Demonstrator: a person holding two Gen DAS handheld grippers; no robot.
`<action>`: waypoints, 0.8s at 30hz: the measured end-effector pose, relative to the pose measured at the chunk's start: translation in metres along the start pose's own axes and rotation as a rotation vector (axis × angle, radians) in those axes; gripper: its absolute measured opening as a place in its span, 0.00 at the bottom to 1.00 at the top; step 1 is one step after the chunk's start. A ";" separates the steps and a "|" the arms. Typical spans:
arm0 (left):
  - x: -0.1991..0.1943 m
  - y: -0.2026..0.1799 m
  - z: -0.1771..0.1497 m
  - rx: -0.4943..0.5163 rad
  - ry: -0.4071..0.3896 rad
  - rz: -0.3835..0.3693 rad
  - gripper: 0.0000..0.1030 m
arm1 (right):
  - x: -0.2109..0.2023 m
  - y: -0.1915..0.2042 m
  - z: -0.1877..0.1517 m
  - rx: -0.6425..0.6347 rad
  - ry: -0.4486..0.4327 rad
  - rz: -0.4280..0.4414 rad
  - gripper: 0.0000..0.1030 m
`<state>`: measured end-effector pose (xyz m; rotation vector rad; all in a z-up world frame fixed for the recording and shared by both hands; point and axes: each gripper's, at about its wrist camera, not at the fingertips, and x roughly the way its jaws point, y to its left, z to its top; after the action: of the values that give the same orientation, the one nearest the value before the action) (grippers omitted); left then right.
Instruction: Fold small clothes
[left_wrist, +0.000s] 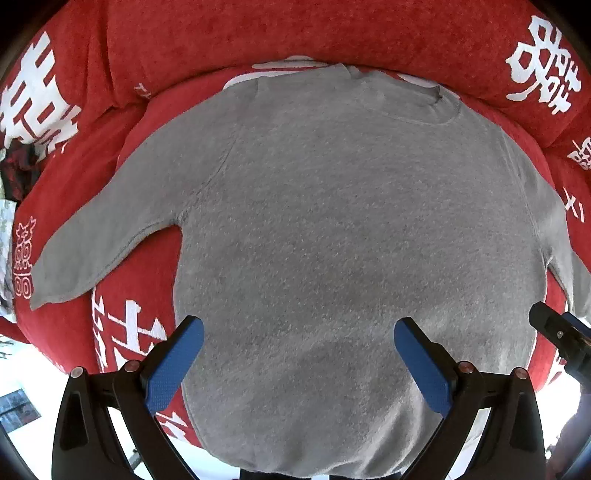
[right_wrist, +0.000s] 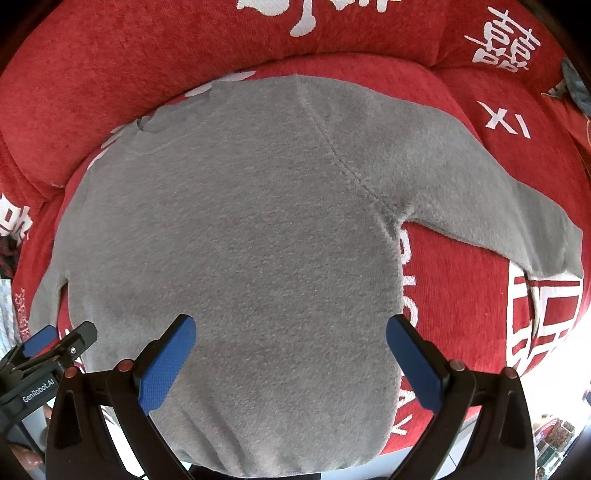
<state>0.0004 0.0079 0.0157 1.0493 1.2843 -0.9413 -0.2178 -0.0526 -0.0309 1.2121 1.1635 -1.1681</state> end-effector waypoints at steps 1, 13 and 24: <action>0.000 0.001 -0.001 -0.004 0.004 -0.004 1.00 | -0.001 0.001 -0.001 0.000 -0.007 -0.007 1.00; 0.002 0.012 -0.003 -0.010 -0.014 -0.025 1.00 | -0.004 0.015 -0.004 -0.020 -0.007 0.008 1.00; 0.005 0.023 -0.004 -0.021 -0.037 -0.044 1.00 | -0.008 0.029 -0.002 -0.034 0.011 0.040 1.00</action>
<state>0.0216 0.0181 0.0125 0.9867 1.2888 -0.9734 -0.1890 -0.0503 -0.0213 1.2126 1.1576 -1.1091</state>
